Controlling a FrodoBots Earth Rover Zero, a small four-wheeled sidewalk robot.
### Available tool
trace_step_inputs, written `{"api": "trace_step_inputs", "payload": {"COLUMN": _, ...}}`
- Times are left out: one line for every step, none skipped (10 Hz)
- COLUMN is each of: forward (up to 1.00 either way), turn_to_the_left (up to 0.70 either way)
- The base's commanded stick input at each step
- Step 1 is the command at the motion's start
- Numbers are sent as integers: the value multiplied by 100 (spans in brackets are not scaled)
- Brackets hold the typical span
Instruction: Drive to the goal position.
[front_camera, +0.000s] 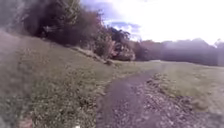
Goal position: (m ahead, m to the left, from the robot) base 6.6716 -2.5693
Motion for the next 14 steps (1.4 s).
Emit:
{"api": "trace_step_inputs", "payload": {"forward": 100, "turn_to_the_left": 0}}
{"api": "trace_step_inputs", "payload": {"forward": 100, "turn_to_the_left": 0}}
{"api": "trace_step_inputs", "payload": {"forward": 100, "turn_to_the_left": 0}}
{"api": "trace_step_inputs", "payload": {"forward": 100, "turn_to_the_left": 0}}
{"api": "trace_step_inputs", "payload": {"forward": 100, "turn_to_the_left": 0}}
{"api": "trace_step_inputs", "payload": {"forward": 100, "turn_to_the_left": 0}}
{"api": "trace_step_inputs", "payload": {"forward": 100, "turn_to_the_left": 0}}
{"api": "trace_step_inputs", "payload": {"forward": 96, "turn_to_the_left": 0}}
{"api": "trace_step_inputs", "payload": {"forward": 91, "turn_to_the_left": 0}}
{"api": "trace_step_inputs", "payload": {"forward": 86, "turn_to_the_left": 0}}
{"api": "trace_step_inputs", "payload": {"forward": 85, "turn_to_the_left": -6}}
{"api": "trace_step_inputs", "payload": {"forward": 85, "turn_to_the_left": -16}}
{"api": "trace_step_inputs", "payload": {"forward": 85, "turn_to_the_left": -31}}
{"api": "trace_step_inputs", "payload": {"forward": 85, "turn_to_the_left": -18}}
